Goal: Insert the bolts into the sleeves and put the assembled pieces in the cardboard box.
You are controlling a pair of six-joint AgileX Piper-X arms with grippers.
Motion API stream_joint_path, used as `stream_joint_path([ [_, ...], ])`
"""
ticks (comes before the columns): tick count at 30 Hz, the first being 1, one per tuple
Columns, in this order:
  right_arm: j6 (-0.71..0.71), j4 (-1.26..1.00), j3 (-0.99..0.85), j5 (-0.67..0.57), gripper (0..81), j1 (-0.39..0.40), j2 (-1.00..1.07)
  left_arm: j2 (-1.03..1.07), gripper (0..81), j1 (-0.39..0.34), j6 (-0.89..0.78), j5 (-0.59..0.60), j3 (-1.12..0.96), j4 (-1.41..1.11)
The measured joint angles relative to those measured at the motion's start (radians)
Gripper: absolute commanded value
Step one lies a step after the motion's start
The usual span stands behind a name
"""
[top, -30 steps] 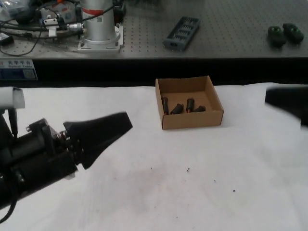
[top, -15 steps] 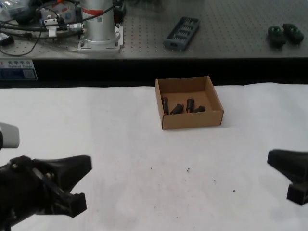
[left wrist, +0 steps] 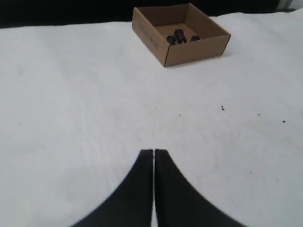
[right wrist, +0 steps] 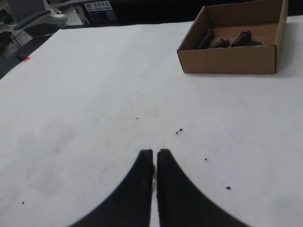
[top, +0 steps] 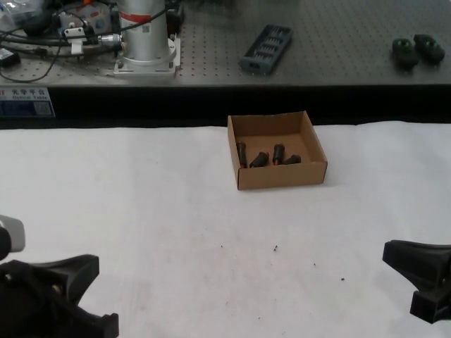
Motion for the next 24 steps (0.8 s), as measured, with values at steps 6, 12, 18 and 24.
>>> stream_joint_path([
  [6,0.010,-0.004,0.000,0.005,4.3,0.000,0.000,0.000,0.6,-0.002,0.000,-0.009,0.001,-0.002],
  [12,0.010,-0.004,0.000,0.005,4.3,0.000,0.000,0.000,0.6,-0.002,0.000,-0.009,0.001,-0.002],
  [18,0.010,-0.004,0.000,0.005,4.3,0.000,0.000,0.000,0.6,-0.002,-0.002,-0.009,0.001,-0.002],
  [24,0.010,-0.004,0.000,0.005,4.3,0.000,0.000,0.000,0.6,-0.002,-0.002,-0.009,0.001,-0.002],
])
